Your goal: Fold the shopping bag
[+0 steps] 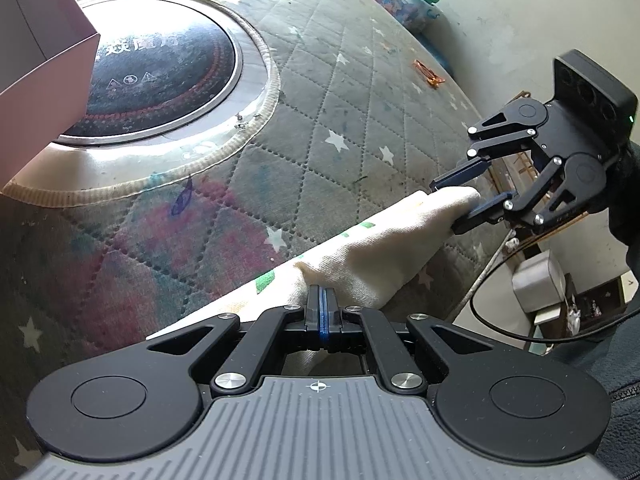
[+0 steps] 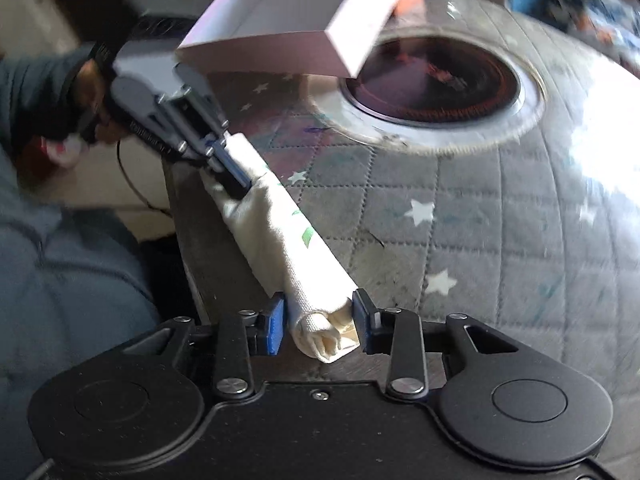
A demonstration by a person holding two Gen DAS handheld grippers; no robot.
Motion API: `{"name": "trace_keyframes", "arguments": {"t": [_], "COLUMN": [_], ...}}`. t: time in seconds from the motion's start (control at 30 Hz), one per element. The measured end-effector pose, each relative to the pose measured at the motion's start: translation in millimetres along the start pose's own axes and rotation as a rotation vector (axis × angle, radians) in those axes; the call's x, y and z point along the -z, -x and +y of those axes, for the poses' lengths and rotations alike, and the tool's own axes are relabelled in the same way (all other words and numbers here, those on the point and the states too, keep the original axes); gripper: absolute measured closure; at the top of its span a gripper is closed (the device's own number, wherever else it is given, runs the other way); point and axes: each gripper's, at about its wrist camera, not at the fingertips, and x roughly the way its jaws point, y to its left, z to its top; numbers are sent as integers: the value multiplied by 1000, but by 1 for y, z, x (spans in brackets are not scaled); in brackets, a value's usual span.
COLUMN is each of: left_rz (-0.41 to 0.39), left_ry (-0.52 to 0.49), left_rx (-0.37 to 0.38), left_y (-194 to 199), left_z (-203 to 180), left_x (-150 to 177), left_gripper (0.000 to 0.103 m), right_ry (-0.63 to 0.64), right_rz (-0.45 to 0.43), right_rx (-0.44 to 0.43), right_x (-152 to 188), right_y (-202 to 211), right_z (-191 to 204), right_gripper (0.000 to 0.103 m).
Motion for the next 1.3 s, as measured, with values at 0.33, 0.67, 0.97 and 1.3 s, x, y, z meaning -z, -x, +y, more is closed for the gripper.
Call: {"name": "trace_keyframes", "arguments": {"t": [0.33,0.67,0.97,1.3], "left_rz": [27,25,15,-4], "left_ry": [25,6,-14,-31], "left_rx": [-8,-20,-19,-27], "left_y": [-3,-3,-3,-1], "left_z": [1,-2,-2,-11], "left_x": [-6,-5,-3,-4], "left_gripper": [100,100,100,97], "right_ry": [-287,62,338,310], "right_rz": [-11,-7,91,138], "right_rx": [-111,161,240,222], "right_x": [5,-8,-14,-22], "right_y": [-4,20,7,-10], "right_z": [-35,30,63,51], "right_gripper": [66,64,65,70]}}
